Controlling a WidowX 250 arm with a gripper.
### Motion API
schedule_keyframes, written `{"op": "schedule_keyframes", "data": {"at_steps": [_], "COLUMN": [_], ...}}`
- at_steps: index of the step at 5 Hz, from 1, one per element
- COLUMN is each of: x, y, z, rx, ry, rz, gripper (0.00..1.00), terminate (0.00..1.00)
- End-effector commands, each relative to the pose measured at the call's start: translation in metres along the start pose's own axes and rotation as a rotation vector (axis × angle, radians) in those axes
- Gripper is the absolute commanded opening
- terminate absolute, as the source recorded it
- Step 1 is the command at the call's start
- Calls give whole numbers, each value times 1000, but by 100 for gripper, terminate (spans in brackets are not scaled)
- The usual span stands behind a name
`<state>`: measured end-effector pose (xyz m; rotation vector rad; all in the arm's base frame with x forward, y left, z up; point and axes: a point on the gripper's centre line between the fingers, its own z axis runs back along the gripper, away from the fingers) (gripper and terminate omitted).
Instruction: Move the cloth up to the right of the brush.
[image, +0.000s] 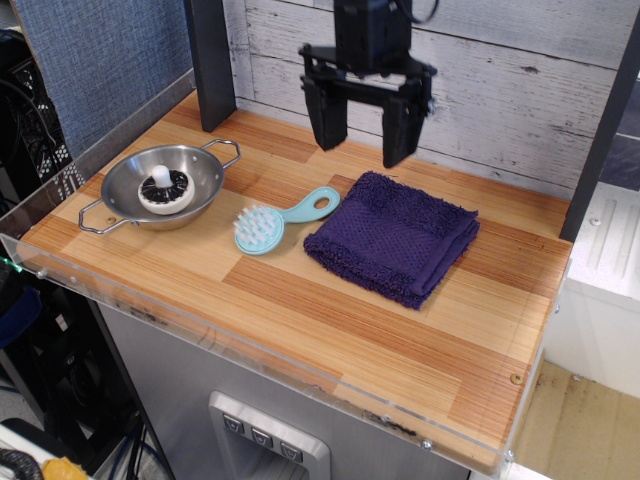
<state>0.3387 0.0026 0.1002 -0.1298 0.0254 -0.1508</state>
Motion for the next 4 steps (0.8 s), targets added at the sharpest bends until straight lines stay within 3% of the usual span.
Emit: {"op": "schedule_keyframes", "data": {"at_steps": [1, 2, 3, 4], "x": [-16, -20, -24, -24], "y": [16, 23, 32, 32], "z": [51, 57, 60, 60], "rx": [48, 114, 180, 180], "ry": [-141, -156, -113, -113], "rz": [-26, -17, -21, -21], "gripper": [100, 100, 100, 100], "terminate": [0, 0, 0, 100]}}
